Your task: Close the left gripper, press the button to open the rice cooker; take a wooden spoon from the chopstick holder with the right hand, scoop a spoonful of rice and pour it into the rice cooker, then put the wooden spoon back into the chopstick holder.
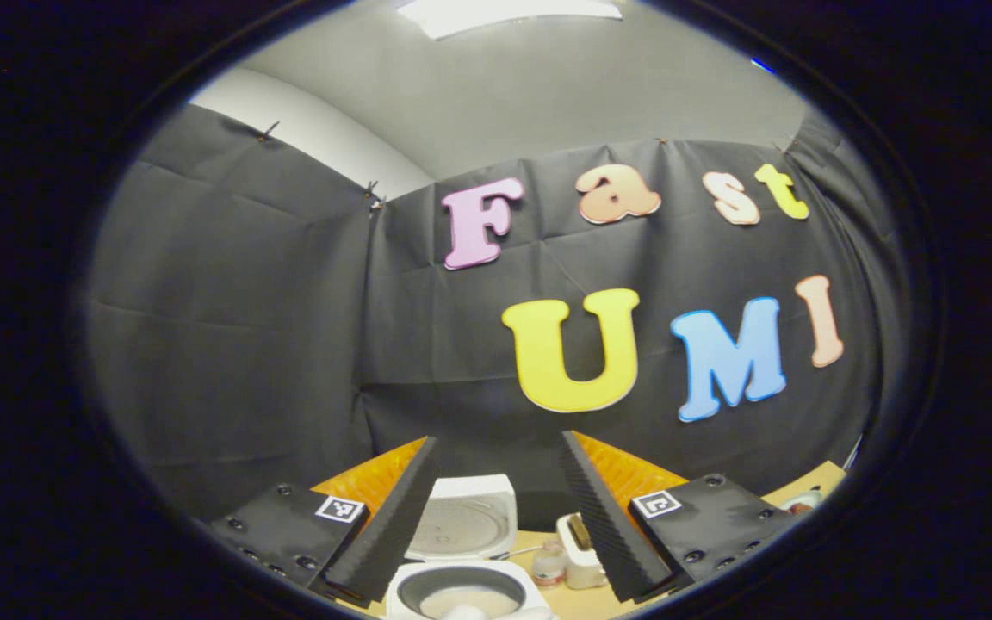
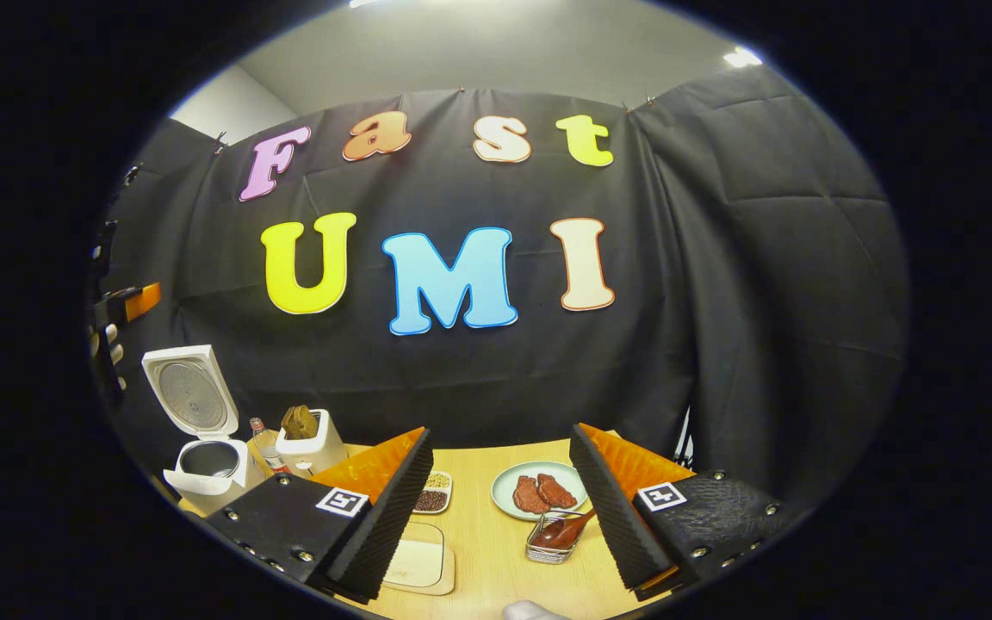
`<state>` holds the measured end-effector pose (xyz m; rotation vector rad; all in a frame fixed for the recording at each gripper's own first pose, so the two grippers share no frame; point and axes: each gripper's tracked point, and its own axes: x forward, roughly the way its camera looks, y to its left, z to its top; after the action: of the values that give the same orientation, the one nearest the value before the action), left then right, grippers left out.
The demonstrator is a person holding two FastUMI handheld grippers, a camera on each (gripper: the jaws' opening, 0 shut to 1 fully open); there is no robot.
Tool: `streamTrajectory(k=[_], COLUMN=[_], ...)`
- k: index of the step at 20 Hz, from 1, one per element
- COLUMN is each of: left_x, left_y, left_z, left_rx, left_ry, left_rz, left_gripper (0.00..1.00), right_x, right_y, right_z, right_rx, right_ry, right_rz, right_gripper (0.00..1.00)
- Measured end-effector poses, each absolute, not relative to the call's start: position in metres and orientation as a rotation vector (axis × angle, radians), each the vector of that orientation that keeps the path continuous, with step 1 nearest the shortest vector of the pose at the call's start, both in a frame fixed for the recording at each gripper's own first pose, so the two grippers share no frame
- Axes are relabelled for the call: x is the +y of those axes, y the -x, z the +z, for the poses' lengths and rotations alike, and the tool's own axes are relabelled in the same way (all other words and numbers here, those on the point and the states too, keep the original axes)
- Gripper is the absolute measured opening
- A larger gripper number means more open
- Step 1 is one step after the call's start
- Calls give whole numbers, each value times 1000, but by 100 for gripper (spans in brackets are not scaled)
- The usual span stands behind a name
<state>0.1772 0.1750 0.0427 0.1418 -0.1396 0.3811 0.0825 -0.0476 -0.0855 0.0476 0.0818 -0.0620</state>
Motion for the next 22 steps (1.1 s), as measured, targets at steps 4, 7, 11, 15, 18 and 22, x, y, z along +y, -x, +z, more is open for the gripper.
streamTrajectory(k=[4,7,11,15,18,22], left_x=[238,277,318,341,349,344], left_y=[-238,-286,-328,-349,-351,-347], left_z=[46,25,-37,-102,-114,-113], left_rx=[-117,-55,75,238,258,282], left_ry=[-127,-139,-114,-69,-3,6], left_rz=[436,473,508,542,562,543], left_gripper=[97,96,99,99,99,99], right_x=[-37,-31,-25,-21,-17,-16], right_y=[-89,-92,-97,-99,-99,-98], right_z=[-87,-93,-103,-107,-104,-105], right_rx=[102,130,178,197,192,194], right_ry=[-46,-46,-45,-32,-44,-25], right_rz=[-49,-49,-45,-39,-32,-35], right_gripper=[98,98,98,98,98,93])
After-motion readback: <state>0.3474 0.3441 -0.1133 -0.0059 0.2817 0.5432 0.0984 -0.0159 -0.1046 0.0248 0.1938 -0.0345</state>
